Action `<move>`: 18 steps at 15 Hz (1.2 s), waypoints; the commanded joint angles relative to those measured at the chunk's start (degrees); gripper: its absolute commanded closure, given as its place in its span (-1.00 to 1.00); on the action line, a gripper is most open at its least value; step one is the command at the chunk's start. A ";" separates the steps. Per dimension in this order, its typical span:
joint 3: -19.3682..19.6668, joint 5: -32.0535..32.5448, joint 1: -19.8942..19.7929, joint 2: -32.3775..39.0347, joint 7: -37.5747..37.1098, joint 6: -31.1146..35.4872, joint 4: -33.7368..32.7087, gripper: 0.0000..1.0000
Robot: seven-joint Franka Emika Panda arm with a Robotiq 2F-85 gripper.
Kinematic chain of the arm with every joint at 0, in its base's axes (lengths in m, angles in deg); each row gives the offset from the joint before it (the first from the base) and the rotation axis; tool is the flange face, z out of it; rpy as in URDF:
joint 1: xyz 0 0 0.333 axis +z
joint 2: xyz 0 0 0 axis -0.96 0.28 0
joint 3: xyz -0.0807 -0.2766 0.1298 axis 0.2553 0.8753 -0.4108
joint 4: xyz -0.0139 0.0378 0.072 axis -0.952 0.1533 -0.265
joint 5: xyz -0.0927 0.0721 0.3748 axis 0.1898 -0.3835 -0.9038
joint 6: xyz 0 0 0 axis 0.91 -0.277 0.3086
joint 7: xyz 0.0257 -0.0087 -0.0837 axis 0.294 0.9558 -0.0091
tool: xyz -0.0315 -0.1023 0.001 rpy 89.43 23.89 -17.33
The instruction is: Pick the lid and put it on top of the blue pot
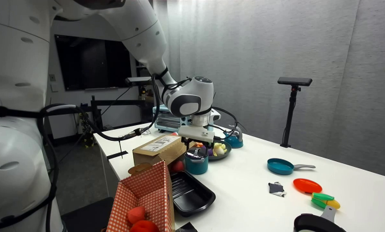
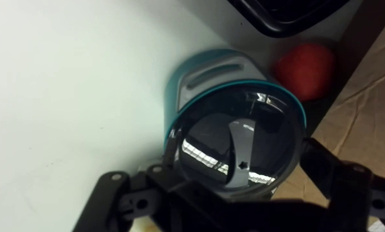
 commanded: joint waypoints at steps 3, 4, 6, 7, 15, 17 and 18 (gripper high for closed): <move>-0.43 6.06 -0.66 -1.21 -4.70 -1.50 -0.01 -1.00; -0.42 6.69 -0.69 -1.46 -5.22 -1.66 0.03 -1.00; -0.34 7.78 -0.72 -2.24 -6.31 -2.14 0.32 -1.00; -0.23 8.38 -0.70 -2.89 -7.01 -2.37 0.70 -1.00; 1.41 13.94 -0.17 -9.36 -13.77 -5.37 5.41 -1.00; 2.12 15.68 -0.08 -11.47 -15.95 -6.17 7.54 -1.00; 2.52 16.68 -0.03 -12.56 -17.41 -6.85 8.56 -1.00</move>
